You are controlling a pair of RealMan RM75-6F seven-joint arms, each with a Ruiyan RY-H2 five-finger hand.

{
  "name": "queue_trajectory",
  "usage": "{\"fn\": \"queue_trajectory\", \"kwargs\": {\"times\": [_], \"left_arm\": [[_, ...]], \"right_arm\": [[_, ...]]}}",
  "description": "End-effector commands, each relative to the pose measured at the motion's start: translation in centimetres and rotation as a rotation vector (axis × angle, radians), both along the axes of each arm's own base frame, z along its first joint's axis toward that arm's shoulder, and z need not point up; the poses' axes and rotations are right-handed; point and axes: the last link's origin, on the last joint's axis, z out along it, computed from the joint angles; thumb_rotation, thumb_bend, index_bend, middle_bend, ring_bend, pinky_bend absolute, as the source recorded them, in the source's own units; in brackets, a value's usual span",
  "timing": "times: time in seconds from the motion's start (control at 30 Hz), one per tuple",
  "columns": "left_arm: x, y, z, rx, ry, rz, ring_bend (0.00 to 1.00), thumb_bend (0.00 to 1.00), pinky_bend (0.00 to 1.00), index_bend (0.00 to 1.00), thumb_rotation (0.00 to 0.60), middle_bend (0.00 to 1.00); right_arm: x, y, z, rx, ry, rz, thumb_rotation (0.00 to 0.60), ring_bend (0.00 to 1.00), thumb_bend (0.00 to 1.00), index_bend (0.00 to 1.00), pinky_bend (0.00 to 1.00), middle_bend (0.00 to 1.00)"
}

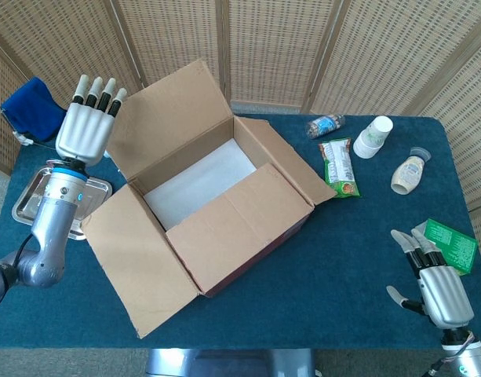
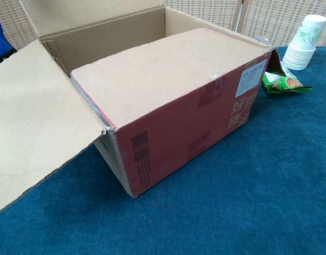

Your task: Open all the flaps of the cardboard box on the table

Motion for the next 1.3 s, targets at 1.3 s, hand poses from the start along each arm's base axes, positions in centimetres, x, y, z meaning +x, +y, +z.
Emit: {"fn": "queue_trajectory", "kwargs": {"times": [1.3], "left_arm": [[1.3, -3.8, -9.2, -0.454, -0.286, -0.205, 0.00, 0.00, 0.16, 0.02, 0.600, 0.00]], "right_arm": [[0.1, 0.0, -0.1, 0.003, -0.003, 0.004, 0.600, 0.02, 0.20, 0.06, 0.15, 0.13]]}}
